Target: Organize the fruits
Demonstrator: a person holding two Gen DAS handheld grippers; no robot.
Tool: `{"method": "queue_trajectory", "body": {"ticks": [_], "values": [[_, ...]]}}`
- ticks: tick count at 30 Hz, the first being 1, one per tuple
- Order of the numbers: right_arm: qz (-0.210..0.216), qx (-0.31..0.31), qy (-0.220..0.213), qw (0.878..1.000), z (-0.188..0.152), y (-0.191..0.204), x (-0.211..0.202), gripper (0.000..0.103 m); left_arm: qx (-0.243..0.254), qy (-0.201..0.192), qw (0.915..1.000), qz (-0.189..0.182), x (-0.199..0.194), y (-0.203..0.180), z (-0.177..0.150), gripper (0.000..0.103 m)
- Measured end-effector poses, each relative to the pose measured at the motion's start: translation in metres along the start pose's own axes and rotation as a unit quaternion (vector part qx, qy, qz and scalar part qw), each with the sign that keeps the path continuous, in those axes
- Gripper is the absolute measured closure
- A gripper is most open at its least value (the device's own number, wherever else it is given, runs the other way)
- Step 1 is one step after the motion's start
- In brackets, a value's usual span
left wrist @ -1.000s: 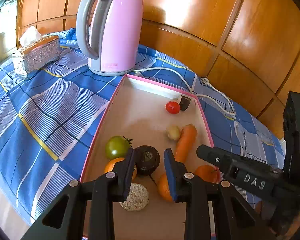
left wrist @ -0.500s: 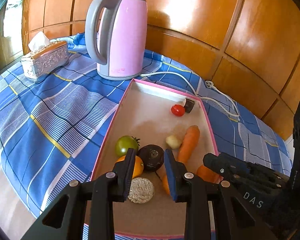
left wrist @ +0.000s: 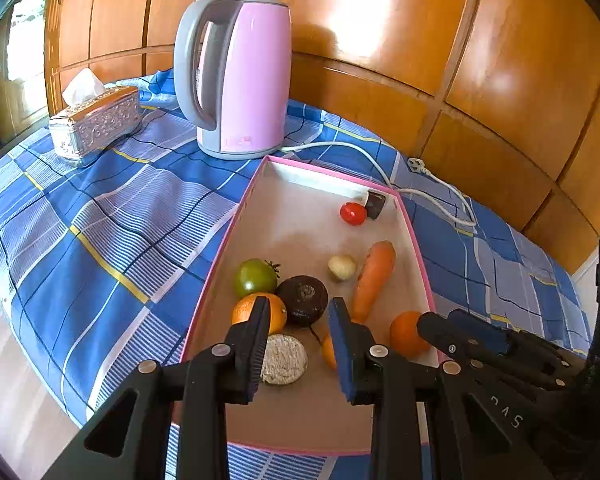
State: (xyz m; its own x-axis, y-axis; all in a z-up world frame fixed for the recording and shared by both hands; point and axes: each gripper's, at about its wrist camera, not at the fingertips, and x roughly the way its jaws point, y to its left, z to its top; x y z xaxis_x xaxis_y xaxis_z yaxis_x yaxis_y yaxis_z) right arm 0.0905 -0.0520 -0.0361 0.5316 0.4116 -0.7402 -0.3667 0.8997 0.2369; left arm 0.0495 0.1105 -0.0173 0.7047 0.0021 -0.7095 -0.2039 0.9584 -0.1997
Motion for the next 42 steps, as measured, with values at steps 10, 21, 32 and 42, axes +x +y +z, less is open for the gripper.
{"method": "queue_trajectory", "body": {"ticks": [10, 21, 32, 42], "values": [[-0.015, -0.017, -0.015, 1.000, -0.009, 0.005, -0.011, 0.068, 0.007, -0.005, 0.9999, 0.005, -0.008, -0.005, -0.007, 0.069], [-0.041, -0.016, -0.040, 0.998, -0.026, 0.001, -0.030, 0.066, 0.019, -0.020, 0.9995, 0.013, -0.022, -0.009, -0.018, 0.053], [-0.074, -0.002, -0.064, 0.995, -0.048, -0.008, -0.047, 0.059, 0.032, -0.037, 0.9986, 0.020, -0.037, -0.019, -0.044, 0.036], [-0.081, 0.003, -0.065, 0.995, -0.056, -0.011, -0.050, 0.059, 0.044, -0.045, 0.9977, 0.026, -0.045, -0.027, -0.049, 0.026]]}}
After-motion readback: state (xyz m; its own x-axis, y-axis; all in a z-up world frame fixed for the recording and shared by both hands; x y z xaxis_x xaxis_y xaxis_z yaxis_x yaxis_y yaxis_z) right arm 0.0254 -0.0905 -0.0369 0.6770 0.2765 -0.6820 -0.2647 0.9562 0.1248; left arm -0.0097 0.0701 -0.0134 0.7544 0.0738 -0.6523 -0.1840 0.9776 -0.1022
